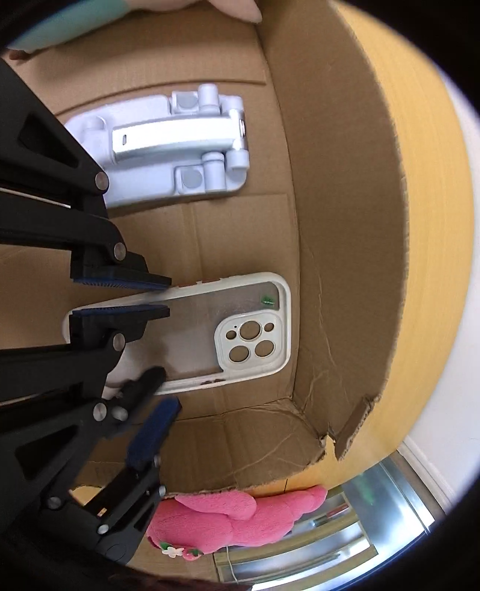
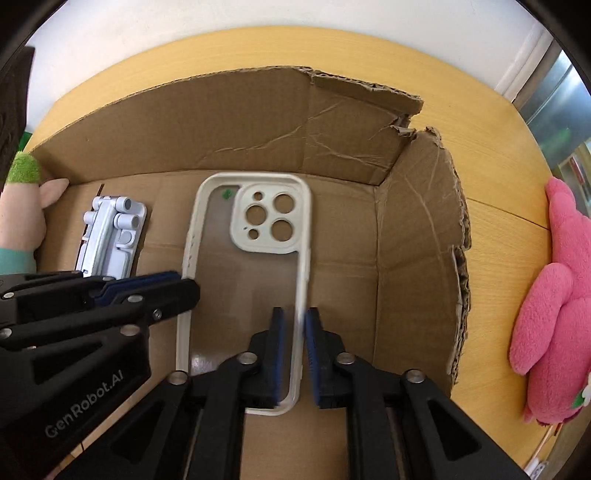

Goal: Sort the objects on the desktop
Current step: 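Lower the phone case into the box and open the left gripper, then move the left gripper toward the black sunglasses on the table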

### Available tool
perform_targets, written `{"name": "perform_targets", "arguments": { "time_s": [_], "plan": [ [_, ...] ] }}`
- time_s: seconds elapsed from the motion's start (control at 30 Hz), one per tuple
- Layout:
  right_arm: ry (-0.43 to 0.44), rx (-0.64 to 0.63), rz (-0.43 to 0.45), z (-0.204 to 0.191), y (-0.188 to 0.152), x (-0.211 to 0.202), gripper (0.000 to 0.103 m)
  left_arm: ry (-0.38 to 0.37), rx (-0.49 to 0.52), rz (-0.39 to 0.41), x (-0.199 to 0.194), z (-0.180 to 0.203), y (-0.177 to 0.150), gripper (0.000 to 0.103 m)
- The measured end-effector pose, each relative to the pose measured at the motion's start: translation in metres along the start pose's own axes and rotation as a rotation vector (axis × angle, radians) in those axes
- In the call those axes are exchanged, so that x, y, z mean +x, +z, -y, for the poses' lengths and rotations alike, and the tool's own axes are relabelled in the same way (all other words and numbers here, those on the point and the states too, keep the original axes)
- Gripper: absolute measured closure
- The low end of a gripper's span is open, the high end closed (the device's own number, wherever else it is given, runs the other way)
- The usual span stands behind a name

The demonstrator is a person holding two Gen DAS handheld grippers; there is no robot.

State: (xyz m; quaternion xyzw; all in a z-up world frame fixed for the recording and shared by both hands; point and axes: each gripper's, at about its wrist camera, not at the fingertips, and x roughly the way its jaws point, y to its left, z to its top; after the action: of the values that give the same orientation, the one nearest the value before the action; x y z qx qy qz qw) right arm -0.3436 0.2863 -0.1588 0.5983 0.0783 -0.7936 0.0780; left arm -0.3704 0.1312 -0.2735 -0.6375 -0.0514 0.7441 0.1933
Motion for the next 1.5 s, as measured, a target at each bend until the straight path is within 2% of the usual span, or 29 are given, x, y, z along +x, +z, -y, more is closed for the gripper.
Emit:
{"name": "perform_targets", "arguments": {
  "time_s": [0.03,0.07,0.1,0.2,0.3,0.33,0.4,0.47,0.53,0.7,0.83,0.97,1.1,1.17,1.2,1.27,1.3,1.33,1.4,1.5],
  "plan": [
    [-0.003,-0.006,0.018,-0.001,-0.002,-0.007,0.058,0.013,0.009,0.018,-0.009,0.000,-0.002,0.095],
    [-0.008,-0.004,0.042,-0.001,-0.005,-0.019,0.029,0.027,0.023,0.044,-0.020,0.000,-0.004,0.089],
    [0.009,0.006,0.068,0.000,-0.009,-0.031,0.022,0.044,0.037,0.069,-0.033,0.000,-0.007,0.075],
    [0.049,-0.007,0.132,-0.006,-0.025,-0.081,0.016,0.085,0.092,0.204,-0.091,0.003,-0.026,0.050],
    [0.086,-0.014,0.227,-0.010,-0.046,-0.145,0.008,0.222,0.187,0.365,-0.163,0.018,-0.067,0.040],
    [0.090,-0.016,0.253,-0.009,-0.049,-0.163,0.005,0.240,0.217,0.419,-0.189,0.024,-0.084,0.037],
    [0.092,-0.032,0.315,-0.008,-0.069,-0.207,0.001,0.245,0.216,0.517,-0.239,0.031,-0.119,0.022],
    [0.086,-0.057,0.368,-0.014,-0.087,-0.245,0.000,0.259,0.173,0.595,-0.286,0.035,-0.153,0.022],
    [0.078,-0.080,0.405,-0.026,-0.105,-0.274,0.000,0.258,0.129,0.634,-0.325,0.036,-0.181,0.022],
    [0.100,-0.098,0.478,-0.022,-0.142,-0.333,0.000,0.308,0.096,0.710,-0.377,0.063,-0.223,0.022],
    [0.105,-0.110,0.524,-0.026,-0.172,-0.368,0.000,0.313,0.108,0.724,-0.396,0.087,-0.253,0.022],
    [0.111,-0.119,0.542,-0.028,-0.198,-0.388,0.000,0.300,0.118,0.701,-0.395,0.107,-0.274,0.022],
    [0.124,-0.121,0.540,-0.021,-0.219,-0.393,0.000,0.251,0.113,0.664,-0.389,0.113,-0.292,0.022],
    [0.158,-0.127,0.516,-0.015,-0.228,-0.386,0.000,0.210,0.099,0.618,-0.377,0.110,-0.300,0.022],
    [0.193,-0.129,0.492,-0.012,-0.232,-0.380,0.000,0.160,0.086,0.573,-0.367,0.105,-0.303,0.022],
    [0.329,-0.115,0.386,-0.001,-0.239,-0.352,0.000,0.084,0.061,0.480,-0.344,0.095,-0.312,0.022],
    [0.395,-0.091,0.303,0.005,-0.245,-0.329,0.000,0.064,0.042,0.426,-0.327,0.088,-0.317,0.022],
    [0.407,-0.069,0.237,0.012,-0.253,-0.304,0.000,0.063,0.019,0.357,-0.305,0.079,-0.322,0.022],
    [0.366,-0.077,0.177,0.017,-0.272,-0.268,0.000,0.091,-0.015,0.262,-0.271,0.066,-0.335,0.022],
    [0.250,-0.190,0.074,0.016,-0.301,-0.209,0.000,0.087,-0.058,0.169,-0.235,0.047,-0.357,0.022]
  ]
}}
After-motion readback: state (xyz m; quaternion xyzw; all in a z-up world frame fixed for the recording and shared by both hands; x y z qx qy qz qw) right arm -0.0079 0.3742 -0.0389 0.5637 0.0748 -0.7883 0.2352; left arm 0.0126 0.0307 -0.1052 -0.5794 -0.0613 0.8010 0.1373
